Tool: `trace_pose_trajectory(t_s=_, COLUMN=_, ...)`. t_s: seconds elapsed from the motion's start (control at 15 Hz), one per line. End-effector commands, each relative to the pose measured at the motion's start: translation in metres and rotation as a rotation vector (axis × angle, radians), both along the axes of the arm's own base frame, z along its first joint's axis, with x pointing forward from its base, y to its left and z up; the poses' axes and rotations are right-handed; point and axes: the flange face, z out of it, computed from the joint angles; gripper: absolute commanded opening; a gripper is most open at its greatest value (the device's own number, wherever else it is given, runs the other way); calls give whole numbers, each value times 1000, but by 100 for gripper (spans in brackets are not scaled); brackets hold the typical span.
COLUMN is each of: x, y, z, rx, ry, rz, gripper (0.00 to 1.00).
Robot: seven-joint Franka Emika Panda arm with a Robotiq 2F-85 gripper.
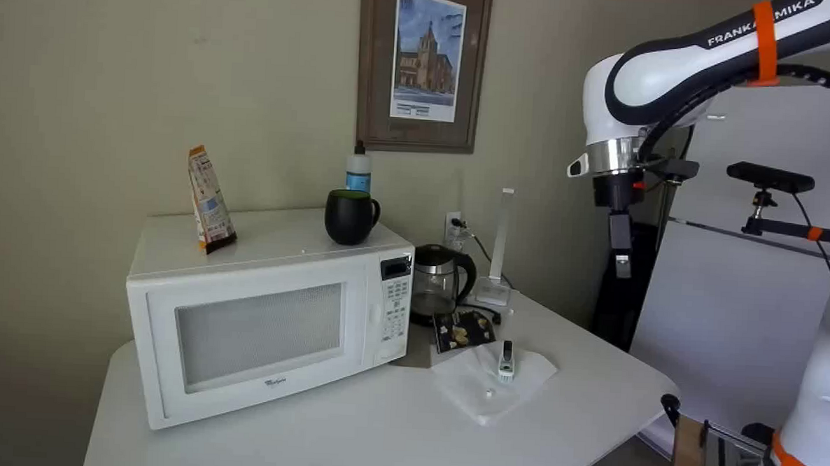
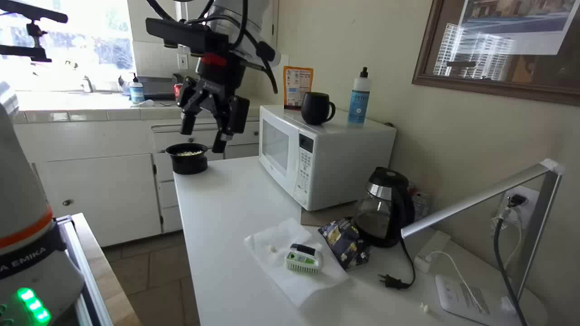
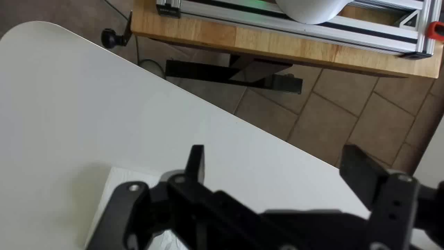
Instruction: Pick up the piece of popcorn on the right and put it in the black packet
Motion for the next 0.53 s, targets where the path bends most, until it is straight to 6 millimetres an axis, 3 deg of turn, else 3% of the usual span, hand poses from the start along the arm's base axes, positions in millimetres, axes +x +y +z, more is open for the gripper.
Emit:
trace_pose_trajectory(t_s=0.0, x=0, y=0, z=1, rx=0, ry=1, rz=0, gripper=100)
trace_pose_trajectory(t_s=0.27, x=0, y=0, z=1, rx=0, ry=1, rz=0, gripper=100)
trace_pose_trajectory(t_s=0.47, x=35, y=-34, z=-4, rx=36, ry=-27, rz=-201, gripper=100)
